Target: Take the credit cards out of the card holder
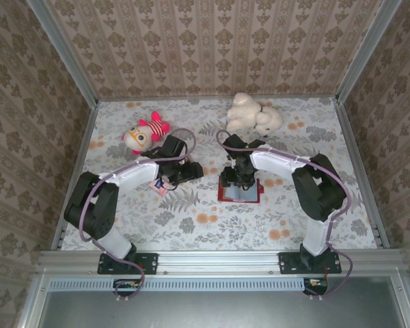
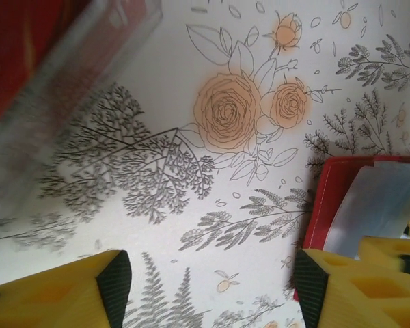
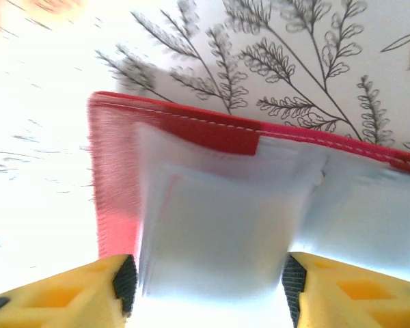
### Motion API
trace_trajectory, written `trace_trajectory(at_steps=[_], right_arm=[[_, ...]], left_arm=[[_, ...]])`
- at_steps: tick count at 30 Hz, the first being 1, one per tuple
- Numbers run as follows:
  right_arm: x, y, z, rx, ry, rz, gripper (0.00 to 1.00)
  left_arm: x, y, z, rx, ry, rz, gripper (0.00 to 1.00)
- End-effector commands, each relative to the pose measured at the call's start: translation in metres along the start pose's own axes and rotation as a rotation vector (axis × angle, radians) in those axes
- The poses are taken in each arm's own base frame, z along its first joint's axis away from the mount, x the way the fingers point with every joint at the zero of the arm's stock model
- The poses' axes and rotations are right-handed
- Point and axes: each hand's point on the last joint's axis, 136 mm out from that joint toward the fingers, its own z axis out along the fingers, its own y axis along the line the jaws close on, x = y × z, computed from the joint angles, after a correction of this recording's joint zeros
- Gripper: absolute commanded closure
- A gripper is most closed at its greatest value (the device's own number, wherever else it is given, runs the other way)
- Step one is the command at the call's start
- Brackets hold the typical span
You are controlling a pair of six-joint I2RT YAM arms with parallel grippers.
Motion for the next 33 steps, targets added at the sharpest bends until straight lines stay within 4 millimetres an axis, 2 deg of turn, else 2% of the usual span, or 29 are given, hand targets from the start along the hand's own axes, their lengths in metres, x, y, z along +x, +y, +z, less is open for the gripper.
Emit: trace_trajectory(at_steps=[1,5,9,11,12,13,15,17,21,25,30,33], right_arm=[[-0.017,0.020,-0.044,-0.081,-0.136,-0.022,0.27],[-0.033,0.023,-0.084,-0.082,-0.273,-0.048,0.16],[-0.051,0.006,-0.130,-0.003,-0.487,-0.056,0.05],[-0.061,-0.011,-0.158,0.054,-0.625,-0.030,0.00],[-0.063,-0.021,-0.162,0.078,-0.655,-0.010,0.00],[-0.065,-0.029,-0.182,0.075,-0.724,0.022,0.00],[-0.066,-0.050,-0.196,0.103,-0.791,0.081,0.00],[-0.064,-0.077,-0.204,0.172,-0.840,0.136,0.00],[-0.056,-0.132,-0.211,0.342,-0.909,0.238,0.00],[-0.051,-0.171,-0.207,0.497,-0.983,0.238,0.00],[-0.044,-0.206,-0.191,0.628,-1.022,0.236,0.00],[-0.039,-0.221,-0.174,0.661,-1.006,0.232,0.00]], left_arm=[[-0.024,0.003,-0.038,-0.088,-0.111,0.068,0.30],[-0.044,0.019,-0.079,-0.212,-0.220,0.100,0.25],[-0.067,0.046,-0.127,-0.351,-0.371,0.100,0.15],[-0.080,0.063,-0.152,-0.379,-0.454,0.067,0.10],[-0.083,0.067,-0.160,-0.382,-0.486,0.061,0.08],[-0.086,0.074,-0.168,-0.396,-0.523,0.046,0.05],[-0.089,0.089,-0.183,-0.447,-0.591,0.029,0.00],[-0.091,0.105,-0.197,-0.513,-0.658,0.014,0.00],[-0.089,0.141,-0.213,-0.670,-0.777,0.002,0.00],[-0.089,0.173,-0.219,-0.779,-0.825,-0.010,0.00],[-0.101,0.181,-0.213,-0.813,-0.906,0.118,0.00],[-0.102,0.188,-0.201,-0.767,-0.899,0.149,0.00]])
